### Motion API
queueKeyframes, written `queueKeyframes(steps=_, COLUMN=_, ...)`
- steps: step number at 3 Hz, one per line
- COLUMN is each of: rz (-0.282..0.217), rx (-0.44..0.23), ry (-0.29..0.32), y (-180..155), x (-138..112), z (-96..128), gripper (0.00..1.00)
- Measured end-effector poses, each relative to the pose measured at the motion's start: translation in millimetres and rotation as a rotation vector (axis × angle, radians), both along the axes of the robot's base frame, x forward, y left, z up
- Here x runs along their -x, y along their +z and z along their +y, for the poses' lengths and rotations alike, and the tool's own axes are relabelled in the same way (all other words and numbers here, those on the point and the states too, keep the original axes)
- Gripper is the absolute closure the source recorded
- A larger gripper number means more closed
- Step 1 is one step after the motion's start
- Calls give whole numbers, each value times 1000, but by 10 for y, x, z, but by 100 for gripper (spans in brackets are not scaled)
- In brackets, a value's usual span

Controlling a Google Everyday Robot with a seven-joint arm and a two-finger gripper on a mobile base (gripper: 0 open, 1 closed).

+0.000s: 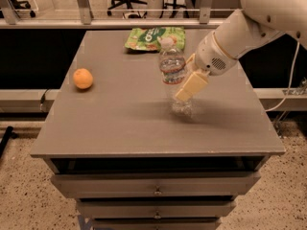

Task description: Knock water bottle over

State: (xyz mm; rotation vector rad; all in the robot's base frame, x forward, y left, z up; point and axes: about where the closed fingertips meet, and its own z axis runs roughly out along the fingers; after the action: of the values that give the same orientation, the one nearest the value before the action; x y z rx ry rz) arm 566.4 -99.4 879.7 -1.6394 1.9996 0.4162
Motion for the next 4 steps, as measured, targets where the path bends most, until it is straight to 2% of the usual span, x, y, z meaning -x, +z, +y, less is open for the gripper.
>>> queueKeyframes(steps=1, rz=15, rx=129, ry=8, y=-4, x=-149, z=-208, gripper=100)
queueKeyframes(steps=2, rz=15, rx=129, ry=8, y=11, x=-149, z=-208, gripper=100)
queueKeyframes(steps=3, rz=-48, rx=226, ry=-85, y=370, x=-233, z=-668, gripper=100)
queueKeyframes(steps=4, rz=-100, rx=292, ry=-150, y=650, x=-307, z=-976, gripper=100)
